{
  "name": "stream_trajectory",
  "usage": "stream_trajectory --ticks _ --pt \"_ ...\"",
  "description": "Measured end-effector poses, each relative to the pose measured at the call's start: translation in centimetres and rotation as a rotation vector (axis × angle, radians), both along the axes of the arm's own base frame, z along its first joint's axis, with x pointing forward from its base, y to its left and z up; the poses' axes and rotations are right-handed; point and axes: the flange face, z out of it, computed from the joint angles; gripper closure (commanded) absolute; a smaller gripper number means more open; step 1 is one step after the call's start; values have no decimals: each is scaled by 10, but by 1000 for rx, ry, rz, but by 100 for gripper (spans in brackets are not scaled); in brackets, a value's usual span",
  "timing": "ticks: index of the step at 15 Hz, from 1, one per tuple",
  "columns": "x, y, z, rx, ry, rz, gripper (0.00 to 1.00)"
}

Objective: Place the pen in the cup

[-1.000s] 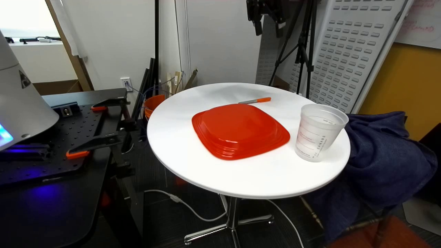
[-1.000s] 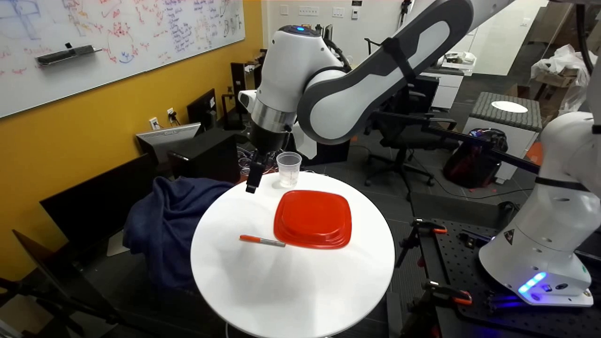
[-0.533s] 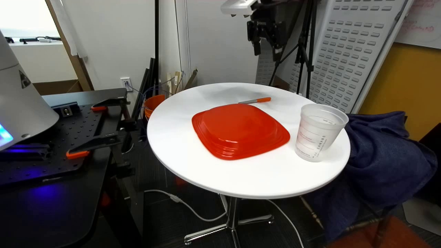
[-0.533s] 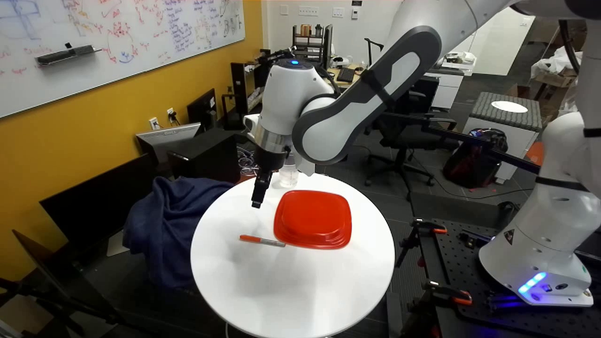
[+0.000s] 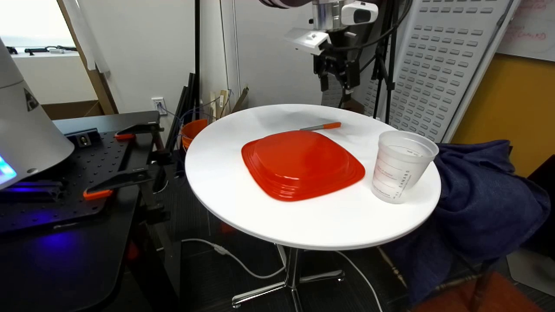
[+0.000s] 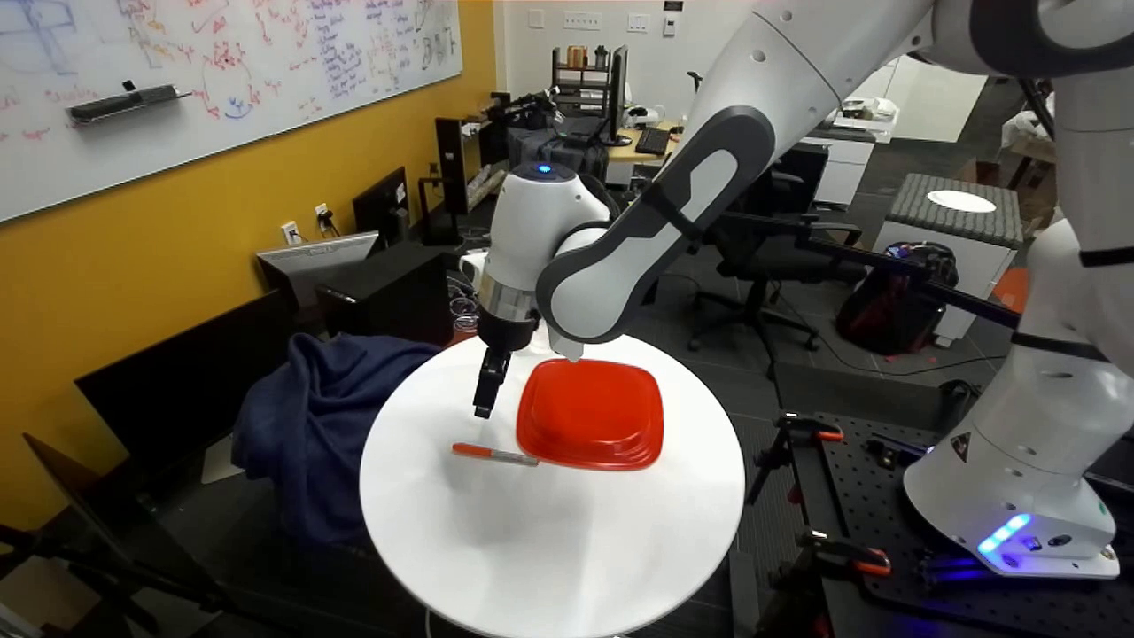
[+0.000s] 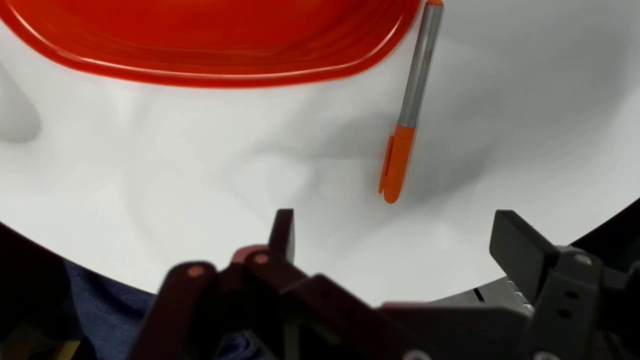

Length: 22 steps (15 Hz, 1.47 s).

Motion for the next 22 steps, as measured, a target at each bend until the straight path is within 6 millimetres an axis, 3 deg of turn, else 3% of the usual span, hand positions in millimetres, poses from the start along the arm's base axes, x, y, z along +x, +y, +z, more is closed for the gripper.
stream_trajectory --ticks 12,22 --pt "35 23 -32 64 55 34 0" --pt "55 22 -67 91 160 30 0"
